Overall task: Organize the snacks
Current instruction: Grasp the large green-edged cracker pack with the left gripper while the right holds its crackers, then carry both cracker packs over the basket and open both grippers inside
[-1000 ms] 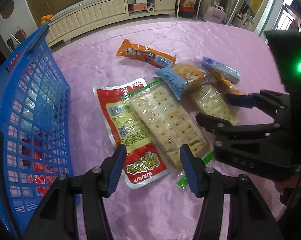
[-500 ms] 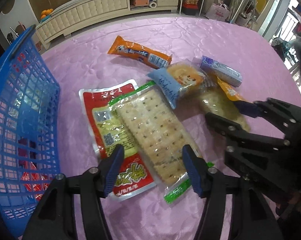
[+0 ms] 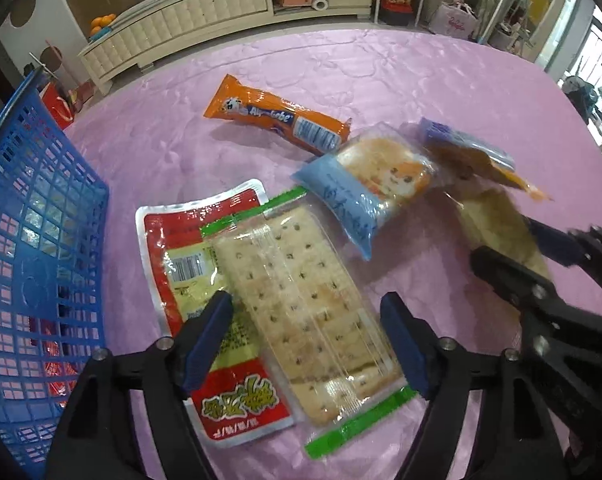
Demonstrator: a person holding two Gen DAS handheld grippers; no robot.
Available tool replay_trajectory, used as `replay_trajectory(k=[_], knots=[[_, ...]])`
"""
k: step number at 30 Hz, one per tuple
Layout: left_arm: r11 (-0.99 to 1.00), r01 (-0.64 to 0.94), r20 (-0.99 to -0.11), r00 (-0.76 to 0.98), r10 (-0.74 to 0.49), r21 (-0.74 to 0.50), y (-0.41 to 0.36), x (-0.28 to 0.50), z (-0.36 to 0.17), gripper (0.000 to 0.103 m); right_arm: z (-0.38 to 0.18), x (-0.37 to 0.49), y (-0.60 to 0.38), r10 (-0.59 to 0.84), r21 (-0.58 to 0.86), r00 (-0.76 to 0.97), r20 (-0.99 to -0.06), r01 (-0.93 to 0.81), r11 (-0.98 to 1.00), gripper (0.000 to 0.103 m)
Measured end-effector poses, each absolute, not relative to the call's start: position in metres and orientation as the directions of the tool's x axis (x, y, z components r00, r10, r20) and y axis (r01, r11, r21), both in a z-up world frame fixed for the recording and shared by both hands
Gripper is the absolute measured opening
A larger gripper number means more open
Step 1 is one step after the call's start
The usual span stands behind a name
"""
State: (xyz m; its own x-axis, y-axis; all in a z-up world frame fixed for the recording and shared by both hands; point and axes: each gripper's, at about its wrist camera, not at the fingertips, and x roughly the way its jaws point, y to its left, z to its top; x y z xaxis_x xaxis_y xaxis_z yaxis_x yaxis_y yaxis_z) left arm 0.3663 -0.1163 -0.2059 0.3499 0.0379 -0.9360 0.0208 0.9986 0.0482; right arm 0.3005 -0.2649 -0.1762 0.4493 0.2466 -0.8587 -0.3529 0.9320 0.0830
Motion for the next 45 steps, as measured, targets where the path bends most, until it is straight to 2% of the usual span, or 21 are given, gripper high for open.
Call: replay_trajectory(k=[3, 8, 14, 23, 27, 30, 35, 45], knots=[[0.993, 0.032, -0.929, 0.356, 0.098, 0.117, -0.126, 0.372, -0.211, 0.076, -0.177, 0.301, -0.266, 0.228, 0.07, 0.454, -0.861, -0.338, 0.939, 0.047], [0.993, 0.017, -0.924, 0.368, 0.102, 0.116, -0.131, 0.372, -0.213, 0.077, -0.182, 0.304, -0.272, 0.204, 0.053, 0.438, -0.875, -0.333, 0.941, 0.047], [0.992, 0.065, -0.928, 0.364, 0.077, 0.107, -0.133, 0.356, -0.212, 0.066, -0.184, 0.298, -0.272, 0.209, 0.055, 0.422, -0.882, -0.348, 0.936, 0.047], [0.993, 0.106, -0.932, 0.362, 0.014, 0.056, -0.136, 0.321, -0.198, 0.064, -0.176, 0.285, -0.273, 0.221, 0.054, 0.431, -0.875, -0.366, 0.929, 0.047], [0.993, 0.11, -0.918, 0.397, -0.005, 0.042, -0.13, 0.306, -0.178, 0.064, -0.156, 0.269, -0.278, 0.25, 0.059, 0.467, -0.848, -0.386, 0.921, 0.047], [0.993, 0.117, -0.895, 0.446, -0.025, 0.031, -0.124, 0.292, -0.154, 0.064, -0.145, 0.26, -0.281, 0.309, 0.136, 0.457, -0.834, -0.372, 0.918, 0.047], [0.99, 0.136, -0.863, 0.504, -0.033, 0.041, -0.114, 0.265, -0.121, 0.064, -0.118, 0.242, -0.264, 0.267, 0.069, 0.503, -0.822, -0.377, 0.924, 0.047], [0.99, 0.136, -0.777, 0.627, -0.053, 0.042, -0.078, 0.227, -0.057, 0.064, -0.047, 0.211, -0.225, 0.318, 0.089, 0.546, -0.775, -0.404, 0.911, 0.047]])
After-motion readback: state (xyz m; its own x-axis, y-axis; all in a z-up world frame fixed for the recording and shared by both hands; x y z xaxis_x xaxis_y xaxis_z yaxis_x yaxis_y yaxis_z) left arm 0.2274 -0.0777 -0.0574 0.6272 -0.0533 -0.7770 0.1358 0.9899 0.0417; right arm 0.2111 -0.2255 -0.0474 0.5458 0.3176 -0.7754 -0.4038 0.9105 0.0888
